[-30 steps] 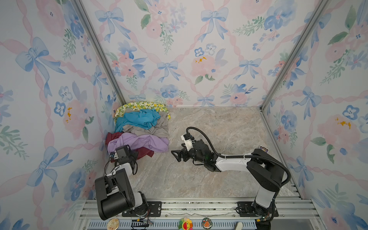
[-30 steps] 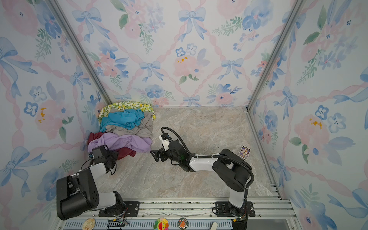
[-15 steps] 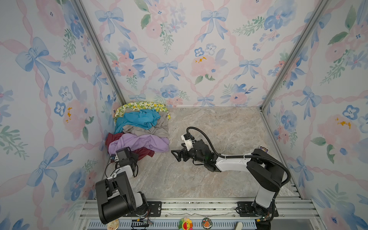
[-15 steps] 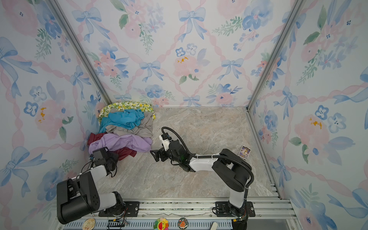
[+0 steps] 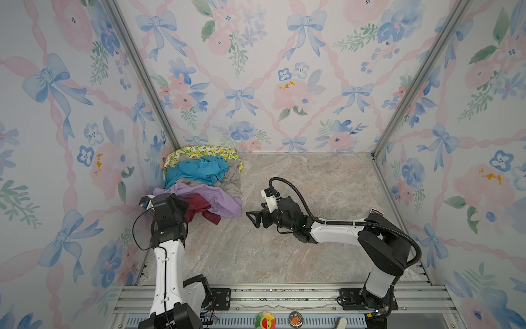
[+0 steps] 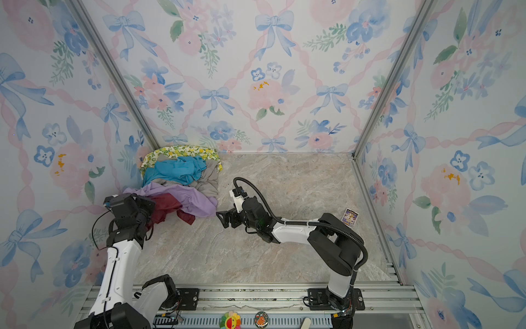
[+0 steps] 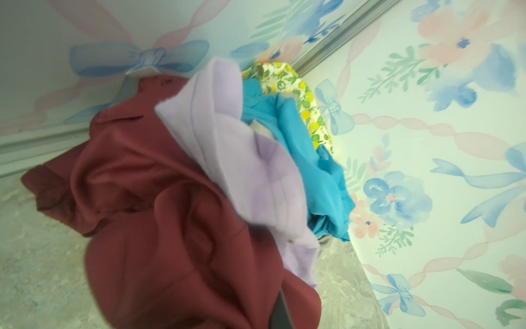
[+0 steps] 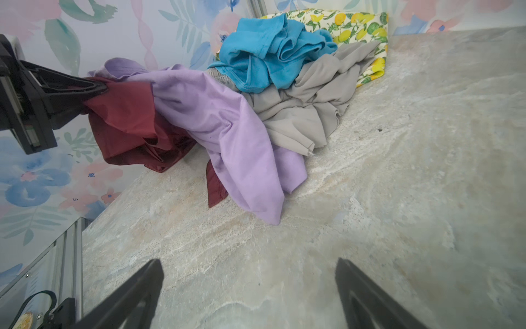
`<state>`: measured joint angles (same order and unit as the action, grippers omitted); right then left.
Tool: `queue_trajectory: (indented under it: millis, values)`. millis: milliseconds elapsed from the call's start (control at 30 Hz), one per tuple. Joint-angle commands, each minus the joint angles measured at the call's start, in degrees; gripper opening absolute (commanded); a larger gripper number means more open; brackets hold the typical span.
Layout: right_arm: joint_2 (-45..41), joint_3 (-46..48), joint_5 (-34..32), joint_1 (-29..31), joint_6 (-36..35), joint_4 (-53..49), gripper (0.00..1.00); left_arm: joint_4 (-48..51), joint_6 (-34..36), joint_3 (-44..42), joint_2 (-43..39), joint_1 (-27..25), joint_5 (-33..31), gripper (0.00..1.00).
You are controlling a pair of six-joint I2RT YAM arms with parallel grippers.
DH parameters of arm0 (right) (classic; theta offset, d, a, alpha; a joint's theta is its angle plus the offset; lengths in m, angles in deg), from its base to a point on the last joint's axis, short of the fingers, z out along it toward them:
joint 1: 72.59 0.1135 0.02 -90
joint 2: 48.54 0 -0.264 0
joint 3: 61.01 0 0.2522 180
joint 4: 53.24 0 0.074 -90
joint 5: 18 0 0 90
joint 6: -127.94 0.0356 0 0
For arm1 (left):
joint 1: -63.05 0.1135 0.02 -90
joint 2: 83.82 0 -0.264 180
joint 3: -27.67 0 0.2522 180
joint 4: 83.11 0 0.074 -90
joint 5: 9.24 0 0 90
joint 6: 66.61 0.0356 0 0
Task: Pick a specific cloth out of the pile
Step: 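Lift the dark red shirt up out of the pile with the left gripper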
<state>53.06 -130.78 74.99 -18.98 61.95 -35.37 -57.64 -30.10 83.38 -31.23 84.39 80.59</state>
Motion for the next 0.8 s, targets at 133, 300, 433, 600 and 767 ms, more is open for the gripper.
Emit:
queue_trajectory:
  millis: [133,300,433,600,767]
  values:
    - [-3.33,-5.55,-0.23,-1.17,-0.03,-4.40,0.97,2.53,4.55,17.33,1.66,-2.66,-4.54,0.00]
    - [-4.30,-8.35,-0.39,-1.62,-0.71,-6.64,0.97,2.80,5.70,27.67,6.45,-4.16,-6.56,0.00]
    - [-4.79,-11.06,0.02,-1.83,-1.41,-8.38,0.97,4.84,8.37,36.51,12.12,-8.39,-8.86,0.00]
    - [-5.16,-14.48,2.49,-2.68,-0.07,-8.52,0.97,10.23,15.10,50.60,20.22,-15.65,-14.03,0.00]
    - [-5.35,-16.88,4.31,-3.15,0.83,-7.24,0.98,15.89,20.64,64.51,27.06,-23.24,-17.84,0.00]
